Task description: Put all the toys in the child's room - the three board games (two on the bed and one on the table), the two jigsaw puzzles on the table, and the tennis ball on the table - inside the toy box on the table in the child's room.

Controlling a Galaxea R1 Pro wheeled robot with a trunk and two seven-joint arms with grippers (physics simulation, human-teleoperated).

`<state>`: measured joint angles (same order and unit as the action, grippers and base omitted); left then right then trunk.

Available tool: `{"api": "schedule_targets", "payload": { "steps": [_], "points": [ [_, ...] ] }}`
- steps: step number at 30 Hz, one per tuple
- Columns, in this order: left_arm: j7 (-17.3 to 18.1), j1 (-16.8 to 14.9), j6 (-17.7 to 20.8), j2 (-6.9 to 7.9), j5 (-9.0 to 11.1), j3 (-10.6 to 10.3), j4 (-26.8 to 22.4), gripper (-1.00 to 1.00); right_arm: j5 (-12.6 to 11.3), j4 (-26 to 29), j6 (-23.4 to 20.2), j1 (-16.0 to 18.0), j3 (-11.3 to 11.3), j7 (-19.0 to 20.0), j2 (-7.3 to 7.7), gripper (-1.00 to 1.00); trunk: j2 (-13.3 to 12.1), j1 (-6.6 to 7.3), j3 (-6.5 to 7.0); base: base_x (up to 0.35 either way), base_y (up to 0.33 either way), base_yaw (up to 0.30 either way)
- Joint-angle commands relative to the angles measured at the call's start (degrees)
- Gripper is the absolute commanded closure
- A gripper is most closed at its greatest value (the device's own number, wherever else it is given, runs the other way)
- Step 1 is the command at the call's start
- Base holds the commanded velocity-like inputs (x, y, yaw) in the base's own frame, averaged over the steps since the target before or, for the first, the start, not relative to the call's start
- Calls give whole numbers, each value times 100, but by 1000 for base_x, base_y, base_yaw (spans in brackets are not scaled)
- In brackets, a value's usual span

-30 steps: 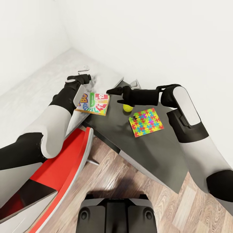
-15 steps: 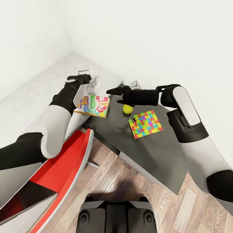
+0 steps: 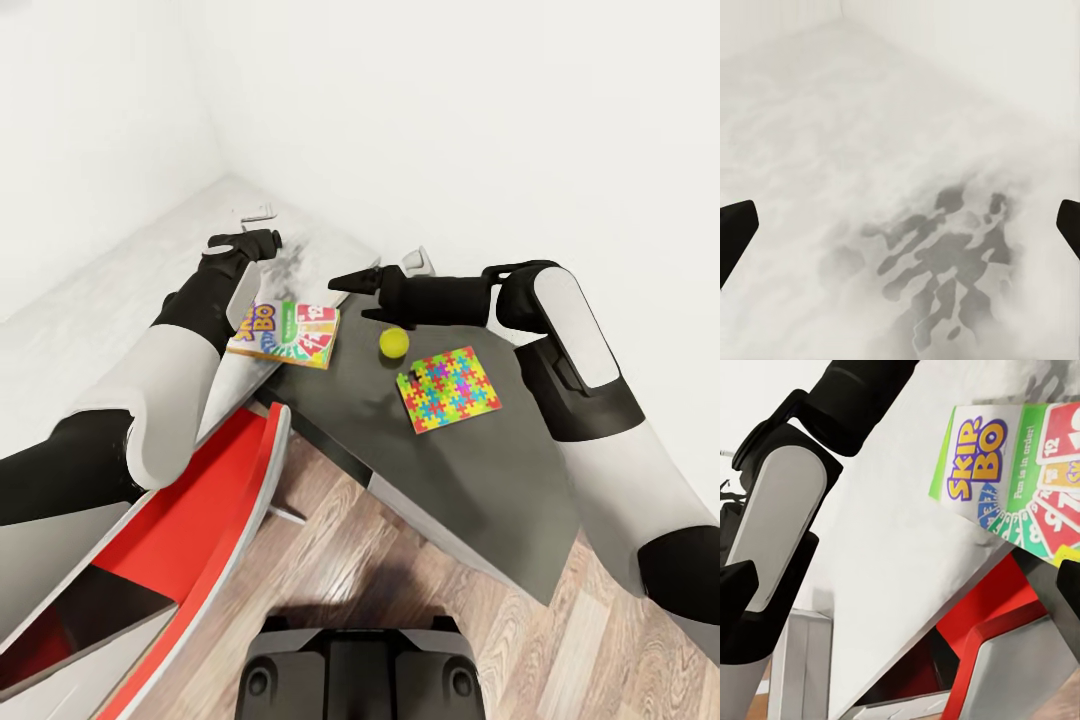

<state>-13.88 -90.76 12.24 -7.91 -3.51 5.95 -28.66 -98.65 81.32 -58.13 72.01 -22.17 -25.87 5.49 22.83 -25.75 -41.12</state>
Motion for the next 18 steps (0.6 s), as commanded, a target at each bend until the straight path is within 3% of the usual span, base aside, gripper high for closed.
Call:
{"api": "schedule_targets", "payload": {
  "steps": [1, 6, 11, 18],
  "points": [
    [5, -3, 34, -5, -34, 29, -8, -100, -58, 5, 4, 6, -7, -58, 4, -100, 9, -4, 2, -7, 0, 0],
    [19, -3, 124, -1, -31, 29, -8, -100, -58, 7, 4, 6, -7, -58, 4, -100, 9, -4, 48, -104, 0, 0],
    [36, -3, 456, 0, -24, 38, -44, -100, -58, 7, 4, 6, -7, -58, 4, -100, 9, -4, 94, -184, 0, 0],
    [88, -4, 865, 2, -18, 53, -74, -100, -58, 7, 4, 6, -2, -58, 6, -100, 9, -4, 158, -42, 0, 0]
  ]
}}
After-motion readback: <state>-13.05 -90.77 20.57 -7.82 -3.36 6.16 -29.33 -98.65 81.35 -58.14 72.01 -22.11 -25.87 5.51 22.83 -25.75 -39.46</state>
